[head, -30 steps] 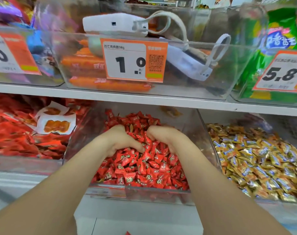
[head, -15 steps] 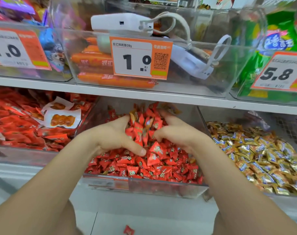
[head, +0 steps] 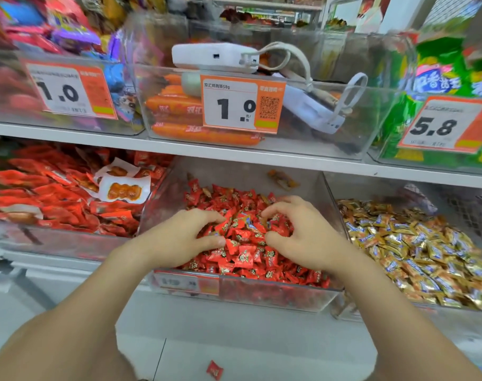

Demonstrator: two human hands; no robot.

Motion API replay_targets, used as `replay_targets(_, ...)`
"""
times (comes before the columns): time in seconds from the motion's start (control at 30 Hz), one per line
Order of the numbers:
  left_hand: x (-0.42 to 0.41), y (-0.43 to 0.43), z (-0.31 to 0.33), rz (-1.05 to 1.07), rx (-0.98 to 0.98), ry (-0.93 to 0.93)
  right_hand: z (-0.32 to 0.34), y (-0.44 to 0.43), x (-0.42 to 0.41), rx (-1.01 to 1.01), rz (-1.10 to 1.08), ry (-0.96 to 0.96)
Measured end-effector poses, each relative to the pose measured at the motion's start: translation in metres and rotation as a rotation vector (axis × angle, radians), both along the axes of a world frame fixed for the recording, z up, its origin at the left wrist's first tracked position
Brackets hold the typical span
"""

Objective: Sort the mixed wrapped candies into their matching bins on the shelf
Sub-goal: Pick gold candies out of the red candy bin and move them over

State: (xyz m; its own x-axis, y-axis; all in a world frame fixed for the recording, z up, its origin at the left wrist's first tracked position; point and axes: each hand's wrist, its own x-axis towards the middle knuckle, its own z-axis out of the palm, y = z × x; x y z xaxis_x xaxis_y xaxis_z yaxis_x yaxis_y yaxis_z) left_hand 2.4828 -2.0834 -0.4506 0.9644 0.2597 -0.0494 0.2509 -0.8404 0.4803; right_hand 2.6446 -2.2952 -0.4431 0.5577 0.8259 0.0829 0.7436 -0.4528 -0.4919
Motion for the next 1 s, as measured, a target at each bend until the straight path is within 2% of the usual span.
replay_targets(0.07,0.002,0.000,0.000,-0.019,0.014,-0.082,-0.002,0.006,-0.003,0.143,0.082,-0.001)
replay_targets(0.13,0.004,0.000,0.000,-0.019,0.026,-0.135,-0.005,0.014,-0.007,0.195,0.113,-0.065)
replay_targets(0.23,0.005,0.006,-0.003,-0.007,0.006,-0.154,-0.013,0.027,-0.006,0.079,0.087,-0.138)
replay_targets(0.33,0.004,0.013,-0.005,0.006,-0.023,-0.159,-0.018,0.034,0.000,-0.068,0.090,-0.111)
replay_targets(0.53,0.006,0.008,-0.003,-0.016,-0.184,-0.205,-0.018,0.042,-0.001,-0.253,0.108,-0.154)
replay_targets(0.67,0.009,0.007,-0.001,0.007,-0.214,-0.237,-0.018,0.044,-0.001,-0.167,0.057,-0.115)
replay_targets(0.83,0.008,0.011,-0.002,0.076,-0.143,-0.240,-0.020,0.042,0.000,-0.191,0.091,-0.145)
replay_targets(1.0,0.010,0.015,-0.004,0.145,-0.193,-0.259,-0.011,0.041,0.004,0.142,0.018,0.002)
